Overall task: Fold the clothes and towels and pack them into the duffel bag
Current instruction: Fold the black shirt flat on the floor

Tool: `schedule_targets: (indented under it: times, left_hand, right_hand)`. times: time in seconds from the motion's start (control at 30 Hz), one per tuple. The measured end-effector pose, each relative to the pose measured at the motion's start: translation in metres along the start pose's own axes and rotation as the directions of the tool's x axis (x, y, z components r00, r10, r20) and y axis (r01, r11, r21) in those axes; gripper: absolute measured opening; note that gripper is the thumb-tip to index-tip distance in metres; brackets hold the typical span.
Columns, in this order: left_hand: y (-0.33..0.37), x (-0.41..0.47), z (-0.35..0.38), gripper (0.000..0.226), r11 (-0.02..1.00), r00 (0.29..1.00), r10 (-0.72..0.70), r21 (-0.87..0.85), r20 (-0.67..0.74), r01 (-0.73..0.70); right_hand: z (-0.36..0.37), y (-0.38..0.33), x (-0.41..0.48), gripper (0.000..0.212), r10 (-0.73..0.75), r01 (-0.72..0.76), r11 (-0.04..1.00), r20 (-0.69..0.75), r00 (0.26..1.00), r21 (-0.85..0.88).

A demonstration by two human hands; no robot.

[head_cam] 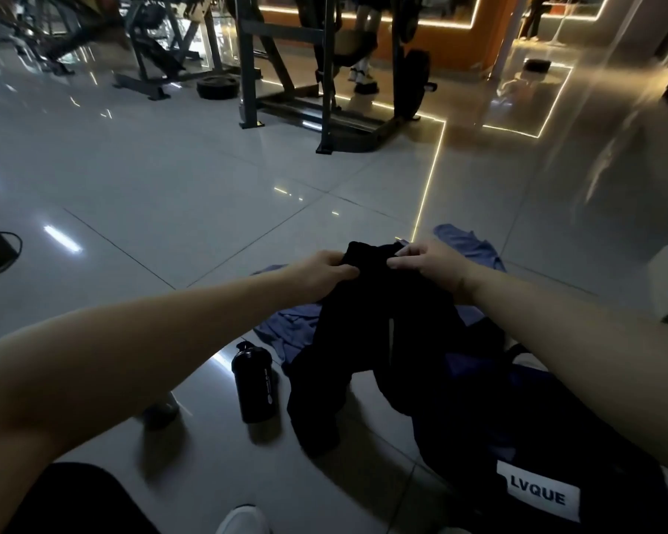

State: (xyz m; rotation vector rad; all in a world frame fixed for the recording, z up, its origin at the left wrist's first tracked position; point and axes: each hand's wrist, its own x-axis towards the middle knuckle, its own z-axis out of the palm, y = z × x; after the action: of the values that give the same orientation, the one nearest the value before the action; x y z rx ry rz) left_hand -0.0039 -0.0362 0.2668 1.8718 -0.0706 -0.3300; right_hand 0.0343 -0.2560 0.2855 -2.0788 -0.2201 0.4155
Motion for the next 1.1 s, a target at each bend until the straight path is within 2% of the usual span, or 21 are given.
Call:
schedule_targets:
  times: [0.07, 0.17, 0.23, 0.33, 0.4, 0.47, 0.57, 0.63, 0.67, 0.73, 0.8, 0.87, 0.93, 1.0, 1.1]
  left_hand:
    - [-0.001, 0.0, 0.003, 0.014, 1.0, 1.0, -0.001, 0.031, 0.011, 0.0]
    - [-0.004, 0.003, 0.005, 0.024, 0.987, 0.998, 0.057, 0.151, -0.038, -0.051]
    - [-0.003, 0.004, 0.007, 0.027, 0.966, 0.989, 0.1, 0.249, -0.108, -0.071]
    - [0.0, 0.008, 0.008, 0.025, 0.956, 0.966, 0.15, 0.279, -0.212, -0.087]
    - [0.001, 0.01, 0.007, 0.025, 0.958, 0.953, 0.158, 0.272, -0.258, -0.085]
    - [0.001, 0.012, 0.005, 0.023, 0.969, 0.947, 0.145, 0.234, -0.288, -0.077]
    - [0.001, 0.013, 0.001, 0.023, 0.981, 0.937, 0.152, 0.164, -0.314, -0.104]
    - [0.002, 0.01, 0.0, 0.022, 0.988, 0.951, 0.14, 0.109, -0.276, -0.114]
    - [0.004, 0.007, 0.002, 0.025, 0.991, 0.964, 0.126, 0.066, -0.233, -0.114]
    - [0.005, 0.006, 0.003, 0.038, 0.995, 0.985, 0.099, -0.009, -0.143, -0.101]
    - [0.008, 0.003, 0.006, 0.028, 0.992, 0.993, 0.082, -0.088, -0.088, -0.09]
    - [0.013, 0.003, 0.006, 0.017, 0.969, 0.998, 0.032, -0.244, -0.062, -0.046]
    - [0.017, -0.001, 0.006, 0.022, 0.923, 1.0, -0.006, -0.385, -0.013, 0.001]
    - [0.019, -0.003, 0.008, 0.022, 0.889, 0.998, -0.035, -0.455, 0.051, 0.054]
    - [0.018, -0.004, 0.01, 0.018, 0.917, 0.996, -0.076, -0.39, 0.041, 0.086]
  right_hand:
    - [-0.003, 0.003, 0.0, 0.052, -0.018, 0.019, 1.0, 0.005, 1.0, -0.016]
    - [-0.004, 0.002, -0.005, 0.033, -0.05, 0.05, 0.996, 0.003, 0.999, -0.072]
    - [-0.005, 0.003, -0.004, 0.038, -0.082, 0.078, 0.987, -0.022, 0.996, -0.144]
    - [-0.004, 0.0, -0.009, 0.059, -0.102, 0.105, 0.978, 0.029, 0.994, -0.181]
    - [-0.002, -0.005, -0.015, 0.05, -0.097, 0.117, 0.971, 0.105, 0.99, -0.206]
    - [0.001, -0.007, -0.017, 0.032, -0.078, 0.124, 0.965, 0.198, 0.977, -0.23]
    - [0.006, -0.002, -0.009, 0.026, -0.084, 0.12, 0.953, 0.138, 0.987, -0.279]
    - [0.006, -0.002, -0.006, 0.032, -0.03, 0.035, 0.993, 0.052, 0.998, -0.109]
    - [0.003, 0.002, 0.001, 0.036, 0.018, -0.02, 0.999, 0.056, 0.998, 0.036]
    - [0.003, 0.003, 0.004, 0.037, 0.094, -0.115, 0.957, 0.09, 0.991, 0.267]
    - [0.005, -0.001, 0.005, 0.039, 0.124, -0.148, 0.923, 0.091, 0.988, 0.356]
    - [0.008, -0.006, 0.0, 0.025, 0.128, -0.156, 0.914, 0.098, 0.987, 0.376]
    - [0.01, -0.006, 0.0, 0.017, 0.148, -0.172, 0.892, 0.09, 0.985, 0.418]
    - [0.013, -0.007, 0.003, 0.016, 0.161, -0.167, 0.909, 0.047, 0.986, 0.383]
    - [0.015, -0.006, 0.01, 0.015, 0.046, -0.034, 0.991, -0.094, 0.995, 0.13]
